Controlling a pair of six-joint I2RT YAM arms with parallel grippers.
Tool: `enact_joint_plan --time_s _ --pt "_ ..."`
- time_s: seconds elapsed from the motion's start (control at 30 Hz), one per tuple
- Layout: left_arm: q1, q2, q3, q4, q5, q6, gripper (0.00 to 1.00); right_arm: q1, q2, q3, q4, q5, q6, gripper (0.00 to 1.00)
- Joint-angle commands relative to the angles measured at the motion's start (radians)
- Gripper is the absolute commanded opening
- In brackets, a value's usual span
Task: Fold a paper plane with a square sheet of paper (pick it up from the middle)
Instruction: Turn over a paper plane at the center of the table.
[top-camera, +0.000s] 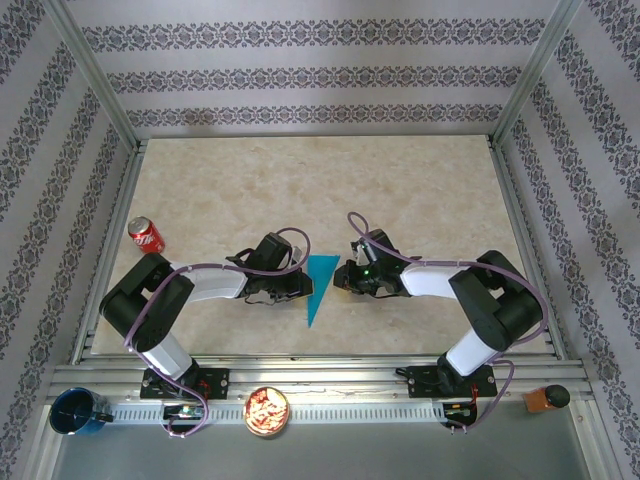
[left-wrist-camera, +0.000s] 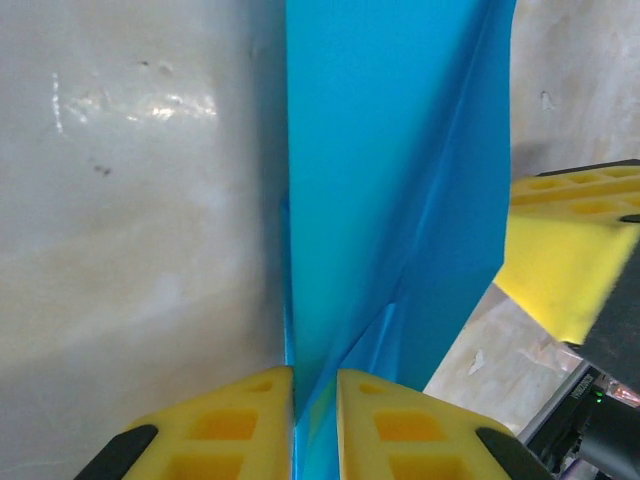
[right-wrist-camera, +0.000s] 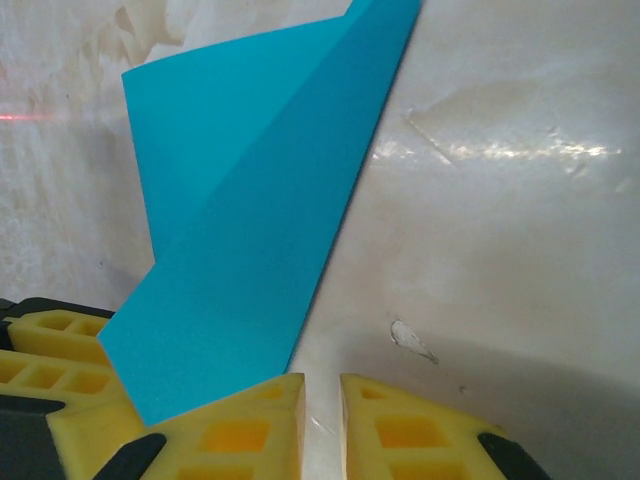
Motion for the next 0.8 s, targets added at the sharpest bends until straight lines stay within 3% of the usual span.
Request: enact_joint_plan --time_s 0.0,0.4,0.77 --pt "-0.005 0.014 0.0 0.048 0.012 -0.002 0.18 0.014 0.025 0.025 0.018 -0.013 0.008 0.18" --pt "-0.005 0.058 0.013 0.067 0.042 -0.007 0.24 0.016 0.045 0.031 0.021 -0.022 0.005 0.18" --pt "-0.005 0.024 0.006 0.139 0.041 -0.037 0.05 0.016 0.034 0.024 0.021 -0.021 0.007 0.19"
